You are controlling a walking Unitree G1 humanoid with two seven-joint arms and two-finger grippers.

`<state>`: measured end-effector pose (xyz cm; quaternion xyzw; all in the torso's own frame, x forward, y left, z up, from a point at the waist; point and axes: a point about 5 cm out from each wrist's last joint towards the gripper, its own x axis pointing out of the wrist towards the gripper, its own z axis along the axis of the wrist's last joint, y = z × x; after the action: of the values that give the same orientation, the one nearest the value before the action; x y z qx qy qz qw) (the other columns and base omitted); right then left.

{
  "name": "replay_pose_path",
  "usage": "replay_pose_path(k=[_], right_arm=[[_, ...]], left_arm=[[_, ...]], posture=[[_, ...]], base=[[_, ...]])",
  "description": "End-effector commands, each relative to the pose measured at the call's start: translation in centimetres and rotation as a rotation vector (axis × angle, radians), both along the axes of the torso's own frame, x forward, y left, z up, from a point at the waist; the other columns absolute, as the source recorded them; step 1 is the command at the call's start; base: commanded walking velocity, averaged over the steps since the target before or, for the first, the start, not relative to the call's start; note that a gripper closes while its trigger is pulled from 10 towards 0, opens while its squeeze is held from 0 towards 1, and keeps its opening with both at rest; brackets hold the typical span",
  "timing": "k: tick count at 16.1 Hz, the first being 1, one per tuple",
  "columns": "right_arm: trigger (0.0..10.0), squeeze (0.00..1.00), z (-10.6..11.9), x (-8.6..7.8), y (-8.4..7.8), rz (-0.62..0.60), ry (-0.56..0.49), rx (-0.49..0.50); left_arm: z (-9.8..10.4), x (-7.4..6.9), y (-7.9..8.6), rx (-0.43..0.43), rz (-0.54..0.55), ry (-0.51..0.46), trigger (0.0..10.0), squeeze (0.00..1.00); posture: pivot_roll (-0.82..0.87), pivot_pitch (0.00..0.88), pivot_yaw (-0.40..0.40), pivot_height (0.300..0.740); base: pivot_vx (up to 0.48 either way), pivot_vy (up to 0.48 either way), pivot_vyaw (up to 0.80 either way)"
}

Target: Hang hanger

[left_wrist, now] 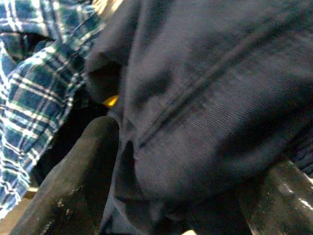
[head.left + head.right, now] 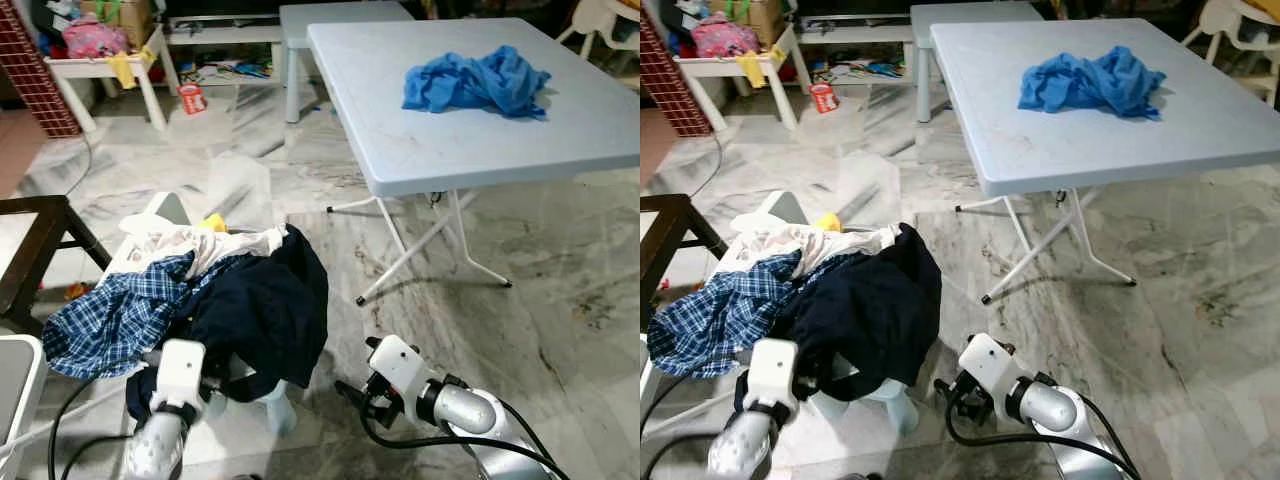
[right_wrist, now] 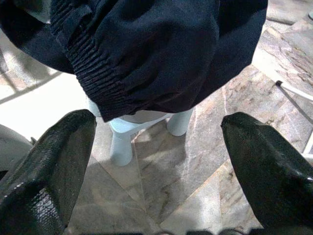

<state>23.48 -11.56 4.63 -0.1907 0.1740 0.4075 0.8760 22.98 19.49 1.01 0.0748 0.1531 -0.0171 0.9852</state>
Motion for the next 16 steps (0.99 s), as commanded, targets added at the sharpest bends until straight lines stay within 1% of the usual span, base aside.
replay_pose_path(k=[1, 2, 3, 4, 7, 9, 11, 12, 13, 14, 15, 16], right_arm=[[10.0, 0.00, -0.1, 0.0, -0.3, -0.008, 0.004, -0.004], [10.0, 0.00, -0.1, 0.0, -0.2, -0.008, 0.003, -0.004], [10.0, 0.00, 0.0, 0.0, -0.2, -0.007, 0.002, -0.005], [10.0, 0.00, 0.0, 0.0, -0.3, -0.009, -0.001, -0.005], [10.0, 0.00, 0.1, 0.0, -0.4, -0.015, -0.005, -0.007], [10.0, 0.00, 0.1, 0.0, -0.5, -0.020, -0.007, -0.008], [10.0, 0.00, 0.1, 0.0, -0.6, -0.024, -0.009, -0.010], [10.0, 0.00, 0.1, 0.1, -0.7, -0.025, -0.009, -0.009], [10.0, 0.00, 0.1, 0.1, -0.7, -0.024, -0.010, -0.009], [10.0, 0.00, 0.1, 0.3, -0.6, -0.022, -0.011, -0.010], [10.0, 0.00, 0.1, 0.3, -0.7, -0.021, -0.011, -0.011], [10.0, 0.00, 0.1, 0.4, -0.7, -0.021, -0.011, -0.011]], left_arm=[[-0.1, 0.5, 1.3, 0.002, 0.052, 0.000, 0.0, 0.00], [0.0, 1.5, 1.9, 0.012, 0.070, -0.001, 0.0, 0.00], [0.1, 1.9, 2.2, 0.017, 0.075, -0.004, 0.0, 0.00], [0.3, 3.0, 2.7, 0.030, 0.083, -0.003, 0.0, 0.00], [0.8, 4.2, 3.1, 0.030, 0.097, -0.012, 0.0, 0.00], [1.3, 5.0, 3.4, 0.001, 0.110, -0.041, 0.0, 0.00], [1.6, 5.4, 3.4, -0.022, 0.094, -0.048, 0.0, 0.00], [1.7, 5.5, 3.3, -0.046, 0.084, -0.040, 0.0, 0.00], [2.0, 5.7, 3.0, -0.114, 0.070, -0.038, 0.0, 0.00], [2.7, 6.3, 2.1, -0.199, -0.016, -0.021, 0.0, 0.00], [3.1, 6.6, 1.9, -0.231, -0.036, -0.021, 0.0, 0.00], [3.4, 6.7, 1.8, -0.245, -0.055, -0.010, 0.0, 0.00]], posture=[[-0.09, 0.098, 0.002, 0.740], [-0.10, 0.099, 0.001, 0.740], [-0.10, 0.098, 0.001, 0.740], [-0.11, 0.097, 0.002, 0.740], [-0.12, 0.096, 0.005, 0.740], [-0.12, 0.093, 0.008, 0.740], [-0.12, 0.090, 0.008, 0.740], [-0.11, 0.088, 0.007, 0.740], [-0.11, 0.086, 0.005, 0.740], [-0.11, 0.083, 0.003, 0.740], [-0.10, 0.080, 0.002, 0.740], [-0.10, 0.080, 0.000, 0.740]], base=[[0.000, 0.000, 0.00], [0.000, 0.000, 0.00], [0.000, 0.000, 0.00], [0.000, 0.000, 0.00], [0.000, 0.000, 0.00], [0.000, 0.000, 0.00], [0.000, 0.000, 0.00], [0.000, 0.000, 0.00], [0.000, 0.000, 0.00], [0.000, 0.000, 0.00], [0.000, 0.000, 0.00], [0.000, 0.000, 0.00]])
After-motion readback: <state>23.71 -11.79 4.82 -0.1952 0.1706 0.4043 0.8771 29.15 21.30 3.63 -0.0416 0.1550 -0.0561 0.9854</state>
